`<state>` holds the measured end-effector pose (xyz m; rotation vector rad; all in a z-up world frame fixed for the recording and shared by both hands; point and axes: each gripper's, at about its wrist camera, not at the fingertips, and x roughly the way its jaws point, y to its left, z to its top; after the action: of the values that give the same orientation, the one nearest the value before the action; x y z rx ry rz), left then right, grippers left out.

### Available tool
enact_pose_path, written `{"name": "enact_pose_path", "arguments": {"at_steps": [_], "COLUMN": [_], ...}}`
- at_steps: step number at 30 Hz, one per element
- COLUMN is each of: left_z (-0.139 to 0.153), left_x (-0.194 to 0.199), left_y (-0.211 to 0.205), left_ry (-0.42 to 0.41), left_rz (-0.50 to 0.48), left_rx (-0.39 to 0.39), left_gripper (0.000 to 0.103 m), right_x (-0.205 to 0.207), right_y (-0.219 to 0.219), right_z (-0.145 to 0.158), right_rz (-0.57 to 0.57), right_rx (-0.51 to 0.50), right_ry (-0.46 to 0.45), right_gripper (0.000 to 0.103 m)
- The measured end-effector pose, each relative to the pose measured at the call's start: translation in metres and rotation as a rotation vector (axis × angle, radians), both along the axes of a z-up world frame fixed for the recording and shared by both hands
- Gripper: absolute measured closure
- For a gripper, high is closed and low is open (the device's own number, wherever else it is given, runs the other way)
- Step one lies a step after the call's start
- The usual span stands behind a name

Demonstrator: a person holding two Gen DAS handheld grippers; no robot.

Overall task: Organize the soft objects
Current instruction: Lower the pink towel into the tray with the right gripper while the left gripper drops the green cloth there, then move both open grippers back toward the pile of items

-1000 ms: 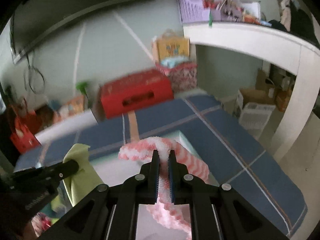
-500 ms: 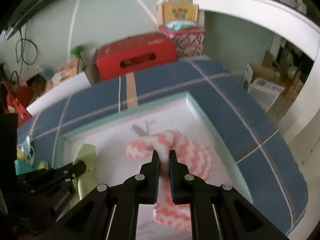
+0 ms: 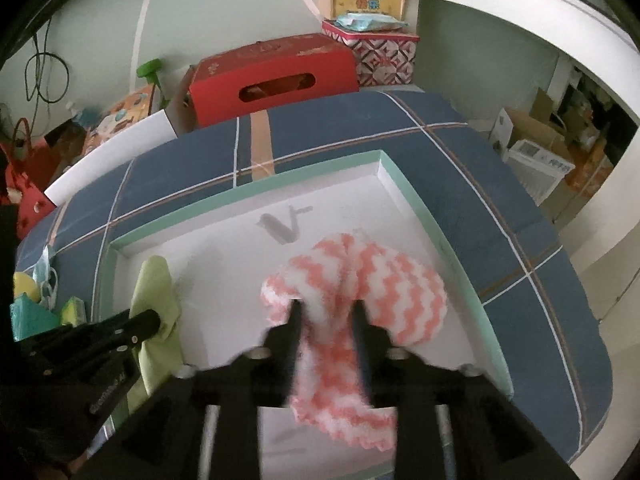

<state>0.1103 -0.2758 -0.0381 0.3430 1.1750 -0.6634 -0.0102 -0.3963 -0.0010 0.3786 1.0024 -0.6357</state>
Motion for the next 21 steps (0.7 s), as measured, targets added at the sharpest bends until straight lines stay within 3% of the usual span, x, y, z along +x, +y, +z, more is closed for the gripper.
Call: {"name": "enact_pose_path", "arguments": {"at_steps": [2, 4, 6, 7, 10, 13, 16, 21], "left_z": [0.007, 0.015, 0.023, 0.026, 0.031, 0.039, 0.046, 0.052], "left_x": [-0.004, -0.006, -0.005, -0.004, 0.002, 0.004, 0.006, 0.009], "left_y": [0.003, 0.006, 0.011, 0.014, 0.021, 0.027, 0.031, 0.041], "left_ry": [-0.027, -0.048, -0.054, -0.055, -0.065, -0.093, -0.114, -0.135], "left_rz": [0.007, 0.013, 0.039, 0.054, 0.097, 0.127, 0.15, 0.193], "left_rx": [0.009, 0.004, 0.007, 0.01, 0.019, 0.019, 0.0, -0.02], "left_gripper": [0.058, 0.057, 0.054, 0.047, 0.033, 0.026, 0.01, 0.009], "right_x": [0.001, 0.002, 0.0, -0.002, -0.004, -0.004, -0.004, -0.007], "right_y": [0.002, 0.005, 0.006, 0.006, 0.007, 0.006, 0.008, 0.01], "right_z": [0.001, 0.005, 0.011, 0.014, 0.018, 0.018, 0.017, 0.023], "right_rz": [0.012, 0.021, 0.018, 0.013, 0.01, 0.009, 0.018, 0.022], "right_rx": [-0.005, -0.024, -0.047, -0.06, -0.081, -0.096, -0.103, -0.096], "right_ry": [0.006, 0.014, 0.015, 0.013, 0.019, 0.036, 0.05, 0.003], "right_gripper": [0.06, 0.059, 0.047, 0.038, 0.03, 0.015, 0.0, 0.0]}}
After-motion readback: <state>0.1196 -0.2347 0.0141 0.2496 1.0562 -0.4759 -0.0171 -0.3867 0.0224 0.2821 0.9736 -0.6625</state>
